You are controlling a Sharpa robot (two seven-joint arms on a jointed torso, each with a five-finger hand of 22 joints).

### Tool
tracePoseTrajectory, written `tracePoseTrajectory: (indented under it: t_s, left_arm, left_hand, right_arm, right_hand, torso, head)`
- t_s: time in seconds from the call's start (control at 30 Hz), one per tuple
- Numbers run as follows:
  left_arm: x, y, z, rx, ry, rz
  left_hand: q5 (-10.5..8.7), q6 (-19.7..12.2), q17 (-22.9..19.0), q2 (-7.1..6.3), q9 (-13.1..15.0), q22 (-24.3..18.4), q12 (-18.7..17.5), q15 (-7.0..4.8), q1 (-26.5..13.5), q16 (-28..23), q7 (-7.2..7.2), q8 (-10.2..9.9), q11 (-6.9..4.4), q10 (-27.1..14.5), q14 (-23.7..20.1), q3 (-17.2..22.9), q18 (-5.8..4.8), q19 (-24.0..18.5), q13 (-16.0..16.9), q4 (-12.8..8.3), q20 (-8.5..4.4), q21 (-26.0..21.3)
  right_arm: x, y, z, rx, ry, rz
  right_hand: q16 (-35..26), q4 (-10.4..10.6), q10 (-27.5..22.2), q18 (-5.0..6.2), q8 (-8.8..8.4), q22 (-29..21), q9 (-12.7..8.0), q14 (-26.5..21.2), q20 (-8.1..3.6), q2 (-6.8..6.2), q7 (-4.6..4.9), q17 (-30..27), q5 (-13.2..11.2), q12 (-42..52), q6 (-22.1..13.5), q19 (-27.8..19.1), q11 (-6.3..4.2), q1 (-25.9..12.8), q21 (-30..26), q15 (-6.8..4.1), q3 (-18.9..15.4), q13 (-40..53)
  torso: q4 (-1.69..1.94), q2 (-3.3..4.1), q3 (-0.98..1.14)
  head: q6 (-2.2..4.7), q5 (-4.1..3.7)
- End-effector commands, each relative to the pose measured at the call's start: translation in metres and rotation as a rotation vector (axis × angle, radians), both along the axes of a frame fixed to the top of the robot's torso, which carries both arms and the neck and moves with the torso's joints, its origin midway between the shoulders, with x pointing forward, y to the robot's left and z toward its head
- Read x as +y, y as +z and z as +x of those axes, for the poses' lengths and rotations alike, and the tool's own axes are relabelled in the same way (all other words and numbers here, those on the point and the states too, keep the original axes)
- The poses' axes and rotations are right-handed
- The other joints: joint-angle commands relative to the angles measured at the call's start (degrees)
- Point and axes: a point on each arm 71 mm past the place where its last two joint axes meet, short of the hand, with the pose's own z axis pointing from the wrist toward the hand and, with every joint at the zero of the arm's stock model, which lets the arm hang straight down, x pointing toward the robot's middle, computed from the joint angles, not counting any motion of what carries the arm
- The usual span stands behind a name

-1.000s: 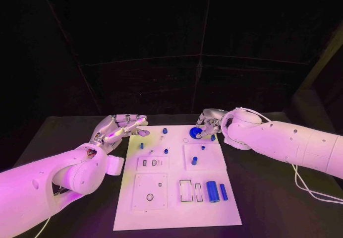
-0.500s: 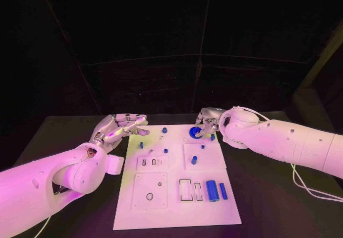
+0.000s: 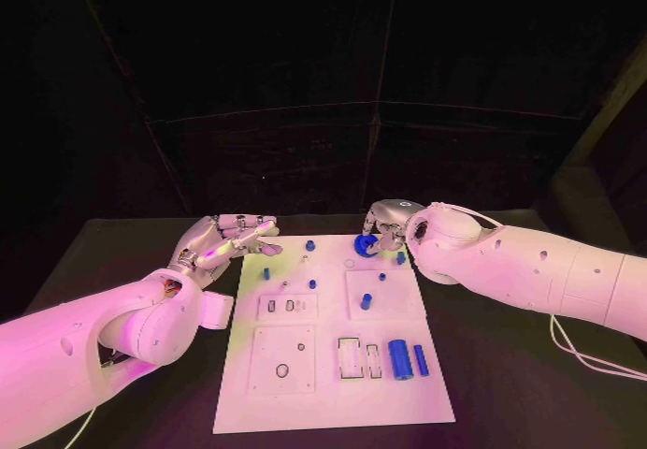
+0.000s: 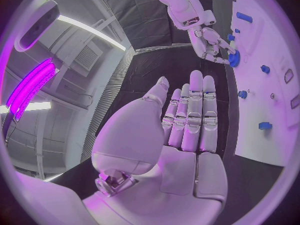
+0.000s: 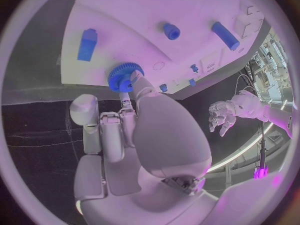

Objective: Assemble the parts on the task board

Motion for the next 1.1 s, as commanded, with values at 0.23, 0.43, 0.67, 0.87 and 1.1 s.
tracePoseTrajectory:
  t_s: [0.23,0.43,0.67,0.87,1.1]
  left_arm:
    - [-0.002,0.002,0.000,-0.006,-0.018,-0.005]
    - [-0.002,0.002,0.000,-0.006,-0.020,-0.005]
    - [-0.003,0.001,0.000,-0.005,-0.022,-0.006]
    - [-0.004,0.001,0.000,-0.005,-0.023,-0.006]
    - [-0.005,0.001,0.000,-0.005,-0.025,-0.006]
  left_hand:
    - [-0.01,0.08,0.14,0.00,-0.01,-0.07,-0.21,0.36,0.13,-0.31,0.50,-0.28,0.40,0.15,-0.18,-0.04,0.31,0.35,-0.02,-0.40,-0.08,-0.36]
    - [-0.01,0.08,0.14,0.00,-0.01,-0.07,-0.21,0.36,0.13,-0.31,0.50,-0.28,0.40,0.15,-0.18,-0.04,0.31,0.35,-0.02,-0.40,-0.08,-0.36]
    - [-0.01,0.08,0.14,0.00,-0.01,-0.07,-0.21,0.36,0.13,-0.31,0.50,-0.28,0.40,0.15,-0.18,-0.04,0.31,0.35,-0.02,-0.40,-0.08,-0.36]
    - [-0.01,0.08,0.14,0.00,-0.01,-0.07,-0.21,0.36,0.13,-0.31,0.50,-0.28,0.40,0.15,-0.18,-0.04,0.31,0.35,-0.02,-0.40,-0.08,-0.36]
    - [-0.01,0.08,0.14,0.00,-0.01,-0.07,-0.21,0.36,0.13,-0.31,0.50,-0.28,0.40,0.15,-0.18,-0.04,0.31,0.35,-0.02,-0.40,-0.08,-0.36]
  right_arm:
    - [0.021,0.015,-0.016,-0.121,0.057,0.036]
    - [0.049,0.020,-0.027,-0.139,0.112,0.063]
    - [0.085,0.020,-0.027,-0.138,0.162,0.071]
    - [0.101,0.013,-0.023,-0.124,0.178,0.064]
    - [0.115,0.001,-0.019,-0.095,0.193,0.051]
  right_hand:
    - [0.41,0.19,0.38,-0.61,-1.25,0.26,0.15,4.73,0.00,-1.75,-0.80,9.10,0.82,0.19,2.53,0.63,-0.22,-2.49,0.32,-0.49,5.52,4.60]
    - [0.42,-0.28,0.47,-0.62,-1.92,0.28,0.17,4.75,0.05,-3.14,-0.78,9.16,1.09,0.11,2.84,0.65,-0.16,-4.27,0.38,-0.45,8.92,4.78]
    - [0.41,-0.74,0.47,-0.60,-2.28,0.20,0.19,4.74,0.06,-3.82,-0.75,9.14,1.05,-0.02,3.04,0.60,-0.13,-5.33,0.36,-0.43,11.09,4.82]
    - [0.38,-0.92,0.43,-0.59,-2.43,0.16,0.18,4.73,0.08,-3.97,-0.71,9.06,1.07,-0.10,3.02,0.58,-0.10,-5.65,0.35,-0.41,11.75,4.79]
    - [0.34,-1.09,0.37,-0.60,-2.69,0.13,0.15,4.71,0.11,-4.19,-0.58,8.98,1.14,-0.22,2.80,0.57,-0.01,-6.14,0.34,-0.36,12.38,4.73]
  torso:
    - [0.10,-0.05,-0.08]
    - [0.14,0.02,-0.01]
    - [0.13,0.05,-0.11]
    - [0.18,0.09,-0.08]
    - [0.15,0.08,-0.06]
  head:
    - [0.29,0.48]
    - [0.37,0.93]
    - [0.20,1.22]
    - [0.12,1.45]
    - [-0.15,1.86]
